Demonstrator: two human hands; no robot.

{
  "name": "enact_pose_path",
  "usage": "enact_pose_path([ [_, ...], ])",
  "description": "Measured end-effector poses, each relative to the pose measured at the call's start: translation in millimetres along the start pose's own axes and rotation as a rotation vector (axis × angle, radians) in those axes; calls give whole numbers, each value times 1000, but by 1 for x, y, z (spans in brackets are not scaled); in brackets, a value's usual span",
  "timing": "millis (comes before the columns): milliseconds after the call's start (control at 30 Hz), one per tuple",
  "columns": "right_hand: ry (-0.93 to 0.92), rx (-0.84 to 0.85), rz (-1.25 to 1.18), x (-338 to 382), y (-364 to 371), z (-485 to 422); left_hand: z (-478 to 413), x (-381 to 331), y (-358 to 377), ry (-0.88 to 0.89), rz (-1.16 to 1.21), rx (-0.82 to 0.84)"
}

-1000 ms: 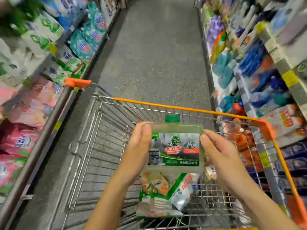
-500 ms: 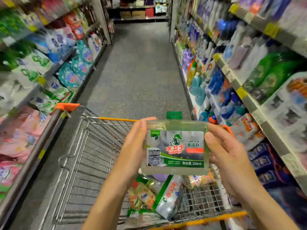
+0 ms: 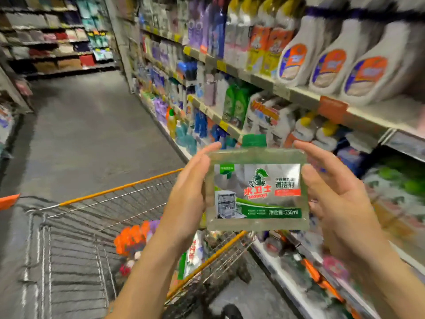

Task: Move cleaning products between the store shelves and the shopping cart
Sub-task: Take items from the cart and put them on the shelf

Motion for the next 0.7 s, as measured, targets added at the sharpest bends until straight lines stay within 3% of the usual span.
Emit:
enact_pose_path([
  [400, -122, -515, 192, 114, -162, 167, 95, -38, 193, 185, 93, 509],
  [700, -198, -733, 384, 185, -271, 290, 207, -69, 336, 259, 233, 769],
])
Point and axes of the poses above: each hand's wrist, its own z-axis away from the middle knuckle, its own y-axis out of the palm, x = y × z, the point moved 5 cm from there along -z, towards the middle knuckle, and after that the axes turned 4 degrees about -x, right-handed, at the moved point
